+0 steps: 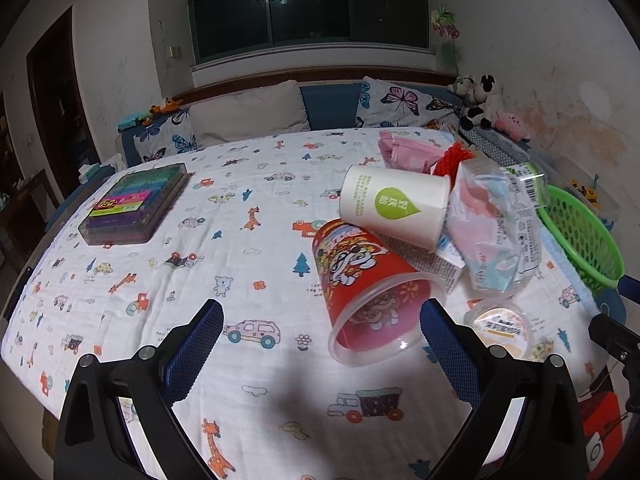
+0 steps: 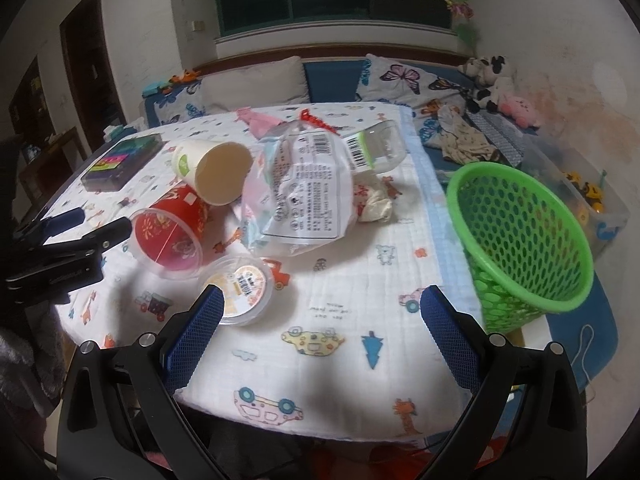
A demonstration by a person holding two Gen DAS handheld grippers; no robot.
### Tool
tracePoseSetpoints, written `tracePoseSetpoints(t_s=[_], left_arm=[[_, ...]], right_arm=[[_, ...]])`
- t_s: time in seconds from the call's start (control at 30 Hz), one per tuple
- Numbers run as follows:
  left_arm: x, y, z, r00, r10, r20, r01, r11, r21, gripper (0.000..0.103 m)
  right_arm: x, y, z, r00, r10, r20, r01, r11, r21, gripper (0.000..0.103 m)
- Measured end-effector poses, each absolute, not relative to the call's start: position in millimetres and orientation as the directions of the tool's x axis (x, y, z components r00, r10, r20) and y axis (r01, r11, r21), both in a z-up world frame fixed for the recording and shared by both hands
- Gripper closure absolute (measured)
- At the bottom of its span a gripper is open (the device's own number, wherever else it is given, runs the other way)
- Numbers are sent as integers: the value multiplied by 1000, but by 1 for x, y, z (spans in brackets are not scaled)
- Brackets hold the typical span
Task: Collect trash
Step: 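Grasp the red plastic cup with the left tool while the right grasps the dessert cup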
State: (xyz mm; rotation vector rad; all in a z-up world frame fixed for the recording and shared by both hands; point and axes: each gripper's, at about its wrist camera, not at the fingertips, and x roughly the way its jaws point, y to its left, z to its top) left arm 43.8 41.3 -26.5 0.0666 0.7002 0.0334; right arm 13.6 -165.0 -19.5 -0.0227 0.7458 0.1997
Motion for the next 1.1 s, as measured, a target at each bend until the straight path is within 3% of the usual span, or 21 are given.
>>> tracePoseSetpoints(t_s=[0.1,0.17,0.6,0.73,1.1], left_arm=[[50,43,-32,762,55,-645,-1,996,84,10],[55,44,-37,755,55,-654,6,996,90,22],[75,49,-58,736,5,-677,69,994,82,52],[79,50,-60,738,-4,-675,81,993,83,57],[84,55,-68,727,-34,-686,100,993,57,86]], right_arm=[[17,-157,-23,703,194,-685,-217,975,54,7],[19,-150,-27,693,207,-691,-236,970,54,7],[35,-111,-54,623,274,-732,-338,939,63,14],[43,-103,-62,608,276,-744,-348,935,63,15],[65,-95,-85,582,257,-772,-325,943,69,25]])
